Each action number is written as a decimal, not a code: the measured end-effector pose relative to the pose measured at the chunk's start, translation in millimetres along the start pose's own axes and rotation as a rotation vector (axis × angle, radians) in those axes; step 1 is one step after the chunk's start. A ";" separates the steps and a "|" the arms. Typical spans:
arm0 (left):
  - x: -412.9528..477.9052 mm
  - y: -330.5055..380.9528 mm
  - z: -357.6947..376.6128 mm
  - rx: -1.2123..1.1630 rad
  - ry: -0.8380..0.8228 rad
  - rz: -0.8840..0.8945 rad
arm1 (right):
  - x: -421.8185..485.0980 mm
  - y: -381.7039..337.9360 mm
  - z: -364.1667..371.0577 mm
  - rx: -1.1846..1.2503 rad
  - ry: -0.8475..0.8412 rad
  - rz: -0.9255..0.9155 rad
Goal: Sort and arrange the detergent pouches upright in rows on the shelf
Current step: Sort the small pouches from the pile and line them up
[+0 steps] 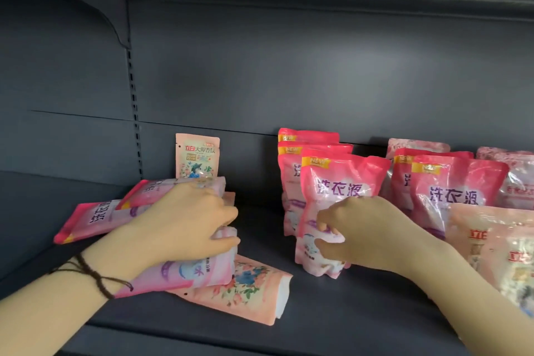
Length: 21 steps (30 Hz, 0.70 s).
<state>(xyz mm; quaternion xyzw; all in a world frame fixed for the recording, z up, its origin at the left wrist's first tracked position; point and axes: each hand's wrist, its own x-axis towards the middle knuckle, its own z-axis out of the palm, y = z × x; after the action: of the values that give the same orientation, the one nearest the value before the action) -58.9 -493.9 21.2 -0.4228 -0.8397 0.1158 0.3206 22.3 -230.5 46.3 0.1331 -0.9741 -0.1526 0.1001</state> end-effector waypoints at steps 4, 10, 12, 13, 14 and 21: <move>-46.6 -33.0 -0.2 0.006 -0.062 -0.012 | 16.4 -37.1 -7.4 0.027 -0.057 -0.076; -110.2 -87.3 8.8 0.021 -0.166 -0.023 | 59.2 -94.0 -17.6 -0.057 0.119 -0.211; -122.3 -103.1 13.7 0.033 -0.175 -0.016 | 75.6 -112.4 -18.9 -0.085 0.139 -0.231; -126.6 -109.4 16.4 0.041 -0.174 -0.018 | 83.4 -120.3 -18.9 -0.095 0.137 -0.233; -129.5 -114.8 19.6 0.047 -0.164 -0.015 | 91.3 -127.1 -18.9 -0.102 0.135 -0.233; -112.3 -140.9 53.5 -0.024 -0.160 -0.206 | 144.3 -140.2 -19.5 -0.098 0.089 -0.188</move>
<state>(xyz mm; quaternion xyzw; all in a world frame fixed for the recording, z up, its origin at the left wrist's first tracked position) -133.5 -664.6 -3.7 -0.3277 -0.9028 0.1057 0.2577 -77.3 -406.3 41.4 0.2257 -0.9433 -0.2028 0.1346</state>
